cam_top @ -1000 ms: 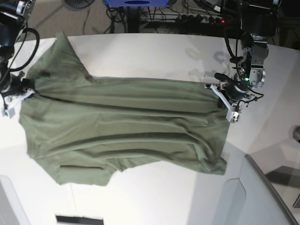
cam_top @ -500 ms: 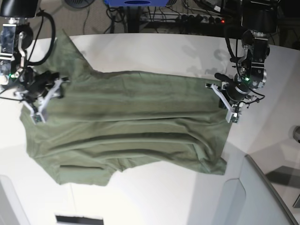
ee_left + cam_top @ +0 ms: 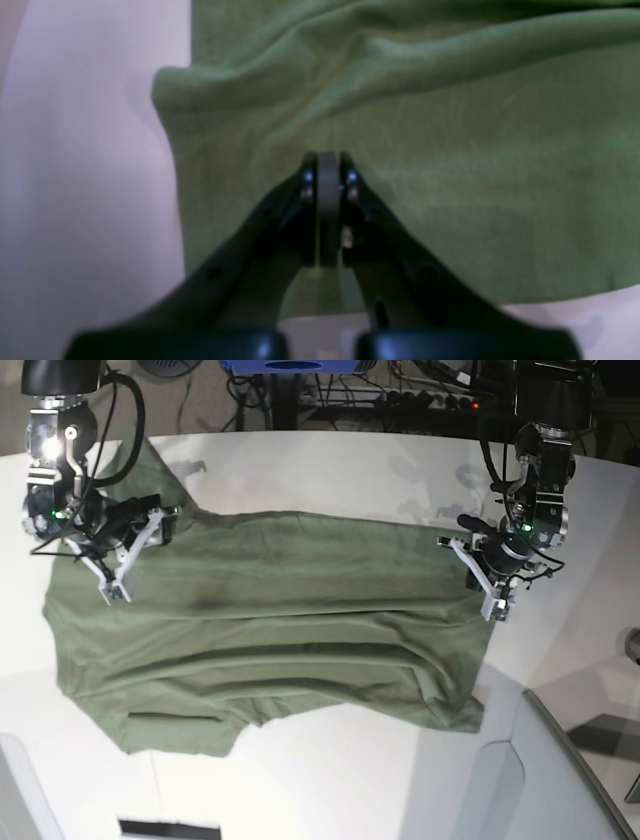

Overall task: Layout the t-shirt on the table in an organized manner, then fold the t-shirt properly
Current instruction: 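Pull the shirt shoulder edges outward with both grippers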

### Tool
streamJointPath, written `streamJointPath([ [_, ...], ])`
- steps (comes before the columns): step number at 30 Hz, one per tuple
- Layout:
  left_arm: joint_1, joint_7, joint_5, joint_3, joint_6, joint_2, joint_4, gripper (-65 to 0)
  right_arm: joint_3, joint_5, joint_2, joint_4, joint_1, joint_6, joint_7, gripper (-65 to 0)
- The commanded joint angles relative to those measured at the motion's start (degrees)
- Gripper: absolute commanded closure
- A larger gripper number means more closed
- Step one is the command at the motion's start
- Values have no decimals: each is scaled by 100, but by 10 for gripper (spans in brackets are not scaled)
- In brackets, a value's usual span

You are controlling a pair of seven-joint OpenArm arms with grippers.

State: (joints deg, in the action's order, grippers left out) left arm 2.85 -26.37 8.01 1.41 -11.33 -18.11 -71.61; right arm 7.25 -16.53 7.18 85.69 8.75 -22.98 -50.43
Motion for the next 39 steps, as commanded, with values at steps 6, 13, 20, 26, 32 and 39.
streamJointPath([
  [6, -105, 118, 47, 30, 30, -66, -78, 0, -8, -74, -151, -222, -168, -18, 81, -300],
  [13, -105, 118, 12, 30, 30, -66, -69, 0, -8, -74, -151, -345, -194, -18, 63, -45],
  [20, -105, 118, 12, 30, 30, -136, -61, 0, -8, -74, -204, 631, 184, -18, -359, -17],
  [26, -105, 118, 12, 30, 30, -145, -61, 0, -8, -74, -450, 930, 553, -18, -825, -24],
  [32, -140, 101, 12, 30, 30, -145, -61, 0, -8, -74, -687, 930, 861, -18, -877, -39],
  [39, -140, 101, 12, 39, 30, -145, -61, 0, 18, -83, -714, 1308, 896, -18, -1255, -306],
])
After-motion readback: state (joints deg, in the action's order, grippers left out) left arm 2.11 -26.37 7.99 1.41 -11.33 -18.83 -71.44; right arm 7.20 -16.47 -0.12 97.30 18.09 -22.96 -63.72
